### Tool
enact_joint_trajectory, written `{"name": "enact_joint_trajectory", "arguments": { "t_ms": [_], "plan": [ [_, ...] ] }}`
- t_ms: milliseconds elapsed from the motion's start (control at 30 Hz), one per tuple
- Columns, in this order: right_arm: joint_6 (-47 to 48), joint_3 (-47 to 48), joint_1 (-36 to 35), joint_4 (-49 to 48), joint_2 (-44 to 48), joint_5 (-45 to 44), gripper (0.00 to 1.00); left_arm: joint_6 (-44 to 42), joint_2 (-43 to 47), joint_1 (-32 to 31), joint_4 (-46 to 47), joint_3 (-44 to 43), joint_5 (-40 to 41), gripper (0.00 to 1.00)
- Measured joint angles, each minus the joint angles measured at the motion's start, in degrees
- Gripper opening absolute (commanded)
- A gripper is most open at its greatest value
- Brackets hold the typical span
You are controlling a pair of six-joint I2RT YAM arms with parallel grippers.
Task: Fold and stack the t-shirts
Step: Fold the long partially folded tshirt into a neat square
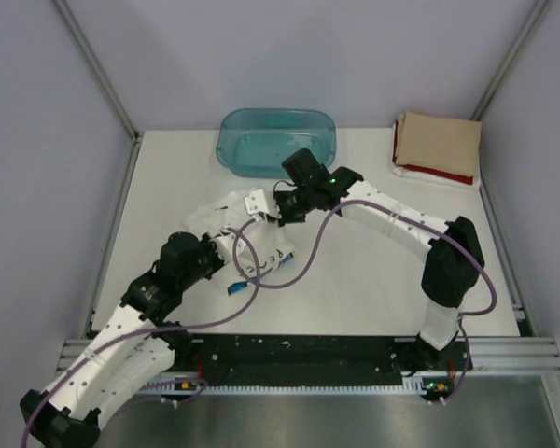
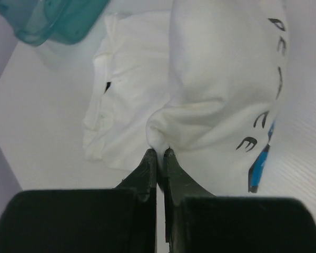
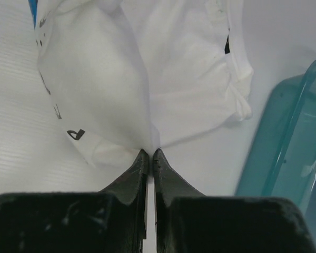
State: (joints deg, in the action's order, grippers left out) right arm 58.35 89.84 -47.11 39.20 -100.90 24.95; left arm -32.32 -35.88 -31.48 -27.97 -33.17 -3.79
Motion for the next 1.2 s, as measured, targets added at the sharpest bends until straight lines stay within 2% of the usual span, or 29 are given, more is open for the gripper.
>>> {"name": "enact_joint_trajectory", "arguments": {
  "t_ms": [167, 367, 633, 800, 967, 1100, 1200],
  "plan": [
    [0.07, 10.47, 2.36, 1.95, -7.65, 1.79, 0.00, 2.75, -4.66, 4.61, 5.81, -0.79, 10.14, 0.00],
    [-1.64, 23.78, 3.15, 2.40, -17.33, 2.49, 0.00, 4.66, -8.57, 7.15, 12.39, -1.55, 21.46, 0.00],
    [-6.40, 30.21, 3.54, -0.31, -22.53, 3.32, 0.00, 3.82, -13.79, 9.55, 20.44, -2.58, 30.84, 0.00],
    [-11.65, 32.33, 3.74, -4.85, -24.85, 2.10, 0.00, 3.61, -18.64, 14.36, 21.20, -6.67, 29.92, 0.00],
    [-14.71, 32.35, 3.87, -6.95, -24.72, 1.55, 0.00, 3.67, -18.99, 15.04, 17.38, -11.41, 27.10, 0.00],
    [-14.58, 22.49, 4.07, -8.09, -19.02, 2.40, 0.00, 3.61, -18.32, 15.41, 4.90, -16.52, 16.26, 0.00],
    [-13.81, 10.10, 3.54, -7.78, -10.56, 3.41, 0.00, 1.97, -16.61, 15.45, -5.33, -18.71, 5.40, 0.00]
  ]
}}
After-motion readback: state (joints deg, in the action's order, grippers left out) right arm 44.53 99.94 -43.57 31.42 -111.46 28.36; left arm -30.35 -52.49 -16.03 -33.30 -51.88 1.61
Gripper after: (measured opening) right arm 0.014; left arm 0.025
